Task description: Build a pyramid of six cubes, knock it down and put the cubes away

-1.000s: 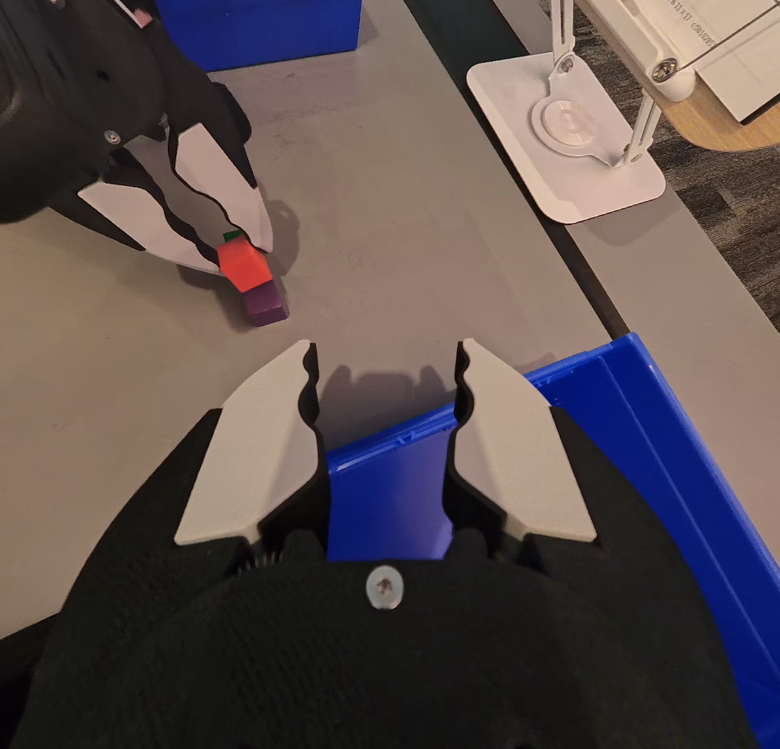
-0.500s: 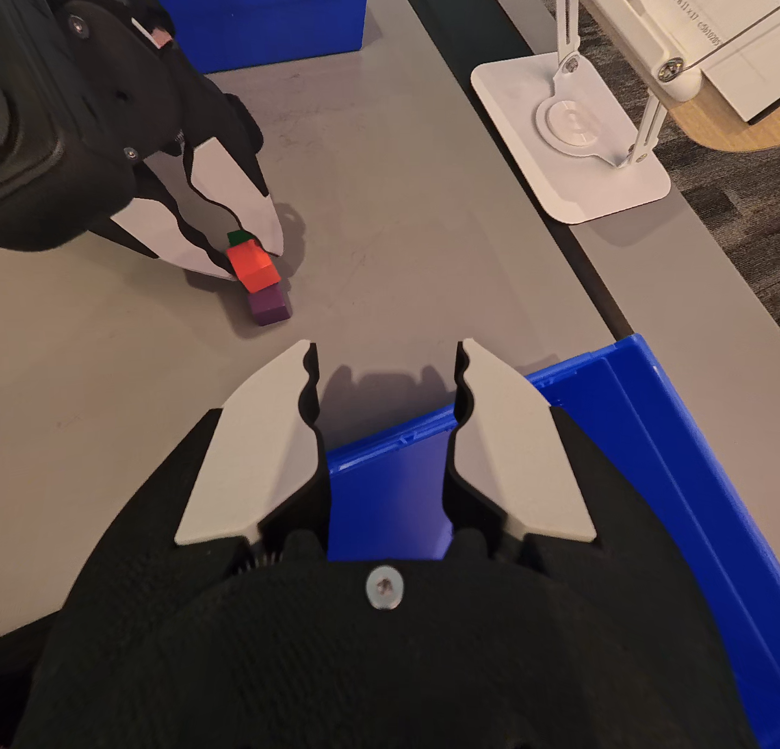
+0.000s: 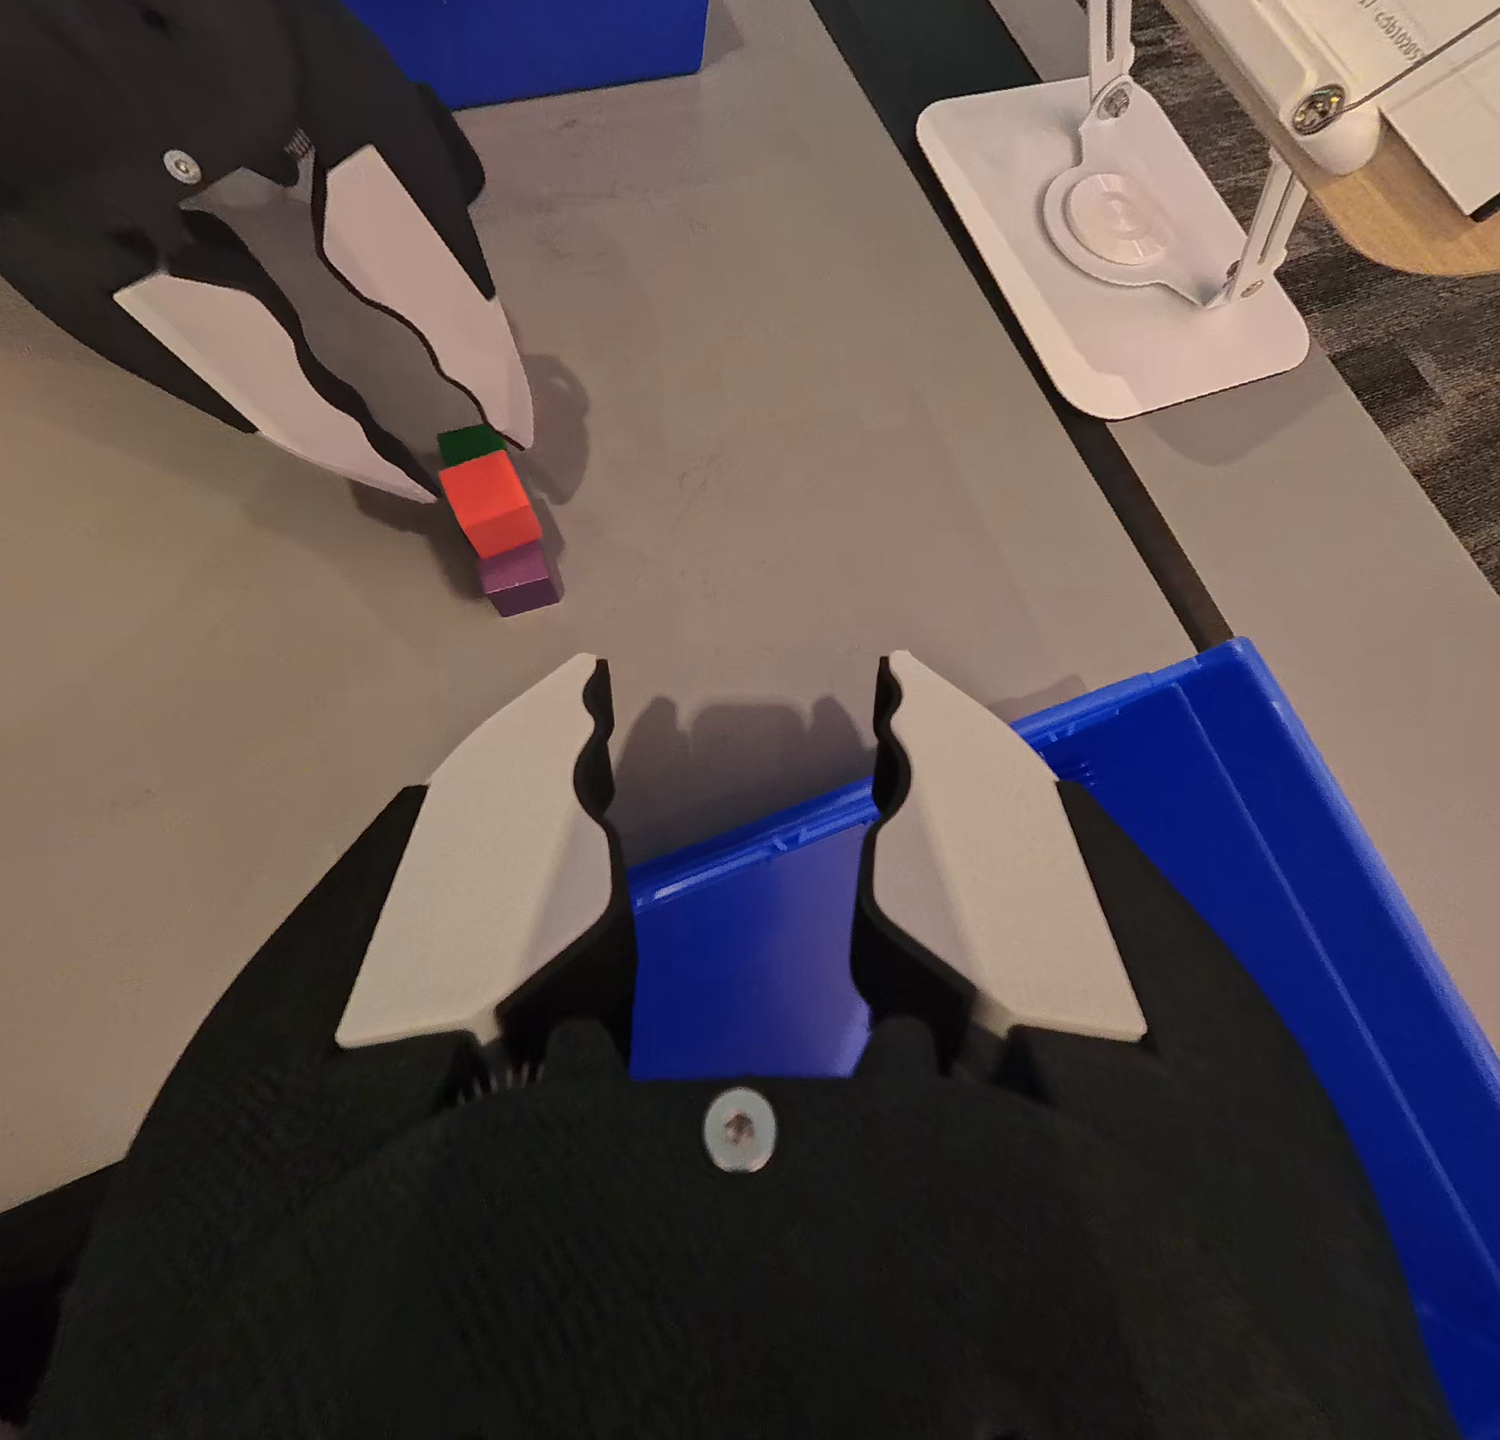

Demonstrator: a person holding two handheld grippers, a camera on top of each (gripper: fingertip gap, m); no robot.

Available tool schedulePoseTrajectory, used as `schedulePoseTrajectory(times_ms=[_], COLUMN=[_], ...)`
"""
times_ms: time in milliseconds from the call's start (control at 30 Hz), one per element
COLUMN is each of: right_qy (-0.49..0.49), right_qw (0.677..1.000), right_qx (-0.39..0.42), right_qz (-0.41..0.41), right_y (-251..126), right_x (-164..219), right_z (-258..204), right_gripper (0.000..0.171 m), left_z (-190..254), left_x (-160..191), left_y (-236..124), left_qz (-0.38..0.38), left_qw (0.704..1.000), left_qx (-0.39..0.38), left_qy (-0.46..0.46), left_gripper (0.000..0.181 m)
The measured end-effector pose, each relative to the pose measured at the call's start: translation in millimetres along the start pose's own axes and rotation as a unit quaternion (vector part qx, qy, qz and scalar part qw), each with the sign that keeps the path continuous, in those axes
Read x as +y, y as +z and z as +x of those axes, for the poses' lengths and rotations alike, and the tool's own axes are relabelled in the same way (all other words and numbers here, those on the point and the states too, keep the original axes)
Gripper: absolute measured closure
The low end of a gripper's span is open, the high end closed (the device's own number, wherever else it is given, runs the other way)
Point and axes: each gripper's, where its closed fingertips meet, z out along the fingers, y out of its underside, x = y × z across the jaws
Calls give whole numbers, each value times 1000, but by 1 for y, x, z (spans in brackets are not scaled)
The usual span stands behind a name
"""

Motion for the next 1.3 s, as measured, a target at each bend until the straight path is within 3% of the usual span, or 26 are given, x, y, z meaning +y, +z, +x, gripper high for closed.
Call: schedulePoseTrajectory(times_ms=[1067, 1300], right_qy=[-1, -1], right_qw=[1000, 1000], right_qx=[-6, -5], right_qz=[-8, -7], right_y=[2, 1], right_x=[3, 3], right_z=[-1, -1], right_gripper=[108, 108], left_z=[2, -8], left_x=[0, -8], left_y=[10, -14], left_qz=[-19, 27], left_qw=[999, 999], left_qx=[-20, -28], left_qy=[23, 1], left_gripper=[147, 140])
